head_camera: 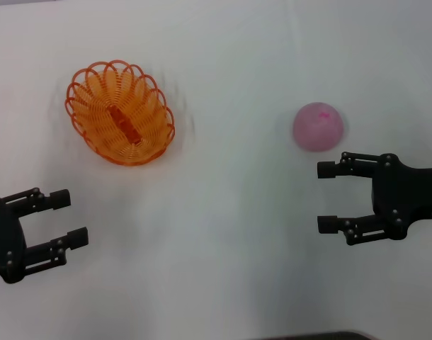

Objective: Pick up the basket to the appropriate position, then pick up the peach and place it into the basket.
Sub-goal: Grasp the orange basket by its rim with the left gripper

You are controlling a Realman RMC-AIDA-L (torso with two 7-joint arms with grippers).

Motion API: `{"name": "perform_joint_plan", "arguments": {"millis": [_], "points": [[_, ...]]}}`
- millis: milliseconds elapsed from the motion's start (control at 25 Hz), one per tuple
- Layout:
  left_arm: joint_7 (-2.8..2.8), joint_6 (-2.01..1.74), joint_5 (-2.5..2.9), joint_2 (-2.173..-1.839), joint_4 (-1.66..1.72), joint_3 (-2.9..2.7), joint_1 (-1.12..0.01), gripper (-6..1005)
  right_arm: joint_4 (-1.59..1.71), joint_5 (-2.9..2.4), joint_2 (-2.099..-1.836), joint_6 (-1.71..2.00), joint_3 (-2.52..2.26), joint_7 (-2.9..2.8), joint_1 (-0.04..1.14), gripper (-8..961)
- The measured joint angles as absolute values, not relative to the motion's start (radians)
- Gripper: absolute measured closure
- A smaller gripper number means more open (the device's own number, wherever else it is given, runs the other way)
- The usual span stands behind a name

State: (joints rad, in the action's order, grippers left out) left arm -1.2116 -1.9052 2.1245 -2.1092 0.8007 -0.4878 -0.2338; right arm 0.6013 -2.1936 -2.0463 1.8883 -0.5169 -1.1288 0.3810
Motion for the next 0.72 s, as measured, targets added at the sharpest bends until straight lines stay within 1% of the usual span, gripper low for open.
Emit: {"name": "perform_joint_plan", "arguments": {"millis": [720], "points": [[-1.228,-1.92,2.122,-2.104,0.805,-0.485,-0.244,297,0.604,-2.194,-2.048,1.885,-0.517,-1.137,0.392,11]]}}
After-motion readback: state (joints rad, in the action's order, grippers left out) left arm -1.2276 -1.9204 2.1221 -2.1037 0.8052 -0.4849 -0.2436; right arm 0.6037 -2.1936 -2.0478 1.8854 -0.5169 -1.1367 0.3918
